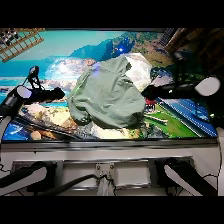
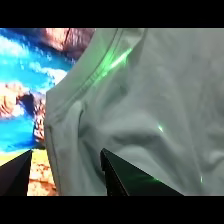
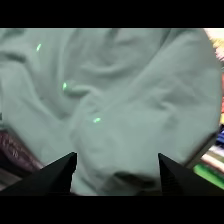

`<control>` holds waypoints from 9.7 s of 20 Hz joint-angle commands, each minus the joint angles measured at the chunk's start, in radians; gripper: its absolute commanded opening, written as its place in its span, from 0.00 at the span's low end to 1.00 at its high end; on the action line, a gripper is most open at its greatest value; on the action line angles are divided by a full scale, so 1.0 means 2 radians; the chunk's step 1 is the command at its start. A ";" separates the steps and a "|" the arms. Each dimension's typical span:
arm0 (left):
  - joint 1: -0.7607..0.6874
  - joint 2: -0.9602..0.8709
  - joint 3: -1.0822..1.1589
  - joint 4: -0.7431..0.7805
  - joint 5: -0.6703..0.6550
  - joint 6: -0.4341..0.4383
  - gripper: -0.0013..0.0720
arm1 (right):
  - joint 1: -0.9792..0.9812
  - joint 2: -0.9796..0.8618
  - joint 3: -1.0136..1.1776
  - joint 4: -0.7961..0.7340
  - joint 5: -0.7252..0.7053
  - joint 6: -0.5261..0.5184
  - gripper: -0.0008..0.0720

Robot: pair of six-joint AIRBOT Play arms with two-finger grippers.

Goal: Fold the clothes and pants, and hang the long-sleeved shirts on hangers.

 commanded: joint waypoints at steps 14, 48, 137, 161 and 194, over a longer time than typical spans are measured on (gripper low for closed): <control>-0.002 -0.071 -0.004 -0.032 -0.072 0.042 0.66 | 0.065 0.002 -0.035 0.009 -0.062 0.035 0.80; -0.022 0.290 -0.003 -0.043 -0.148 -0.027 0.03 | 0.169 0.103 -0.430 0.276 -0.407 0.284 0.91; 0.145 0.166 -0.261 -0.066 -0.058 0.017 0.48 | 0.062 0.005 0.023 -0.044 0.004 0.046 0.57; 0.183 0.145 -0.258 -0.197 -0.041 0.108 0.03 | 0.042 0.017 0.019 -0.144 0.044 0.056 0.56; 0.203 0.183 -0.242 -0.223 -0.078 0.108 0.03 | 0.239 -0.130 -0.183 -0.327 -0.157 0.095 0.19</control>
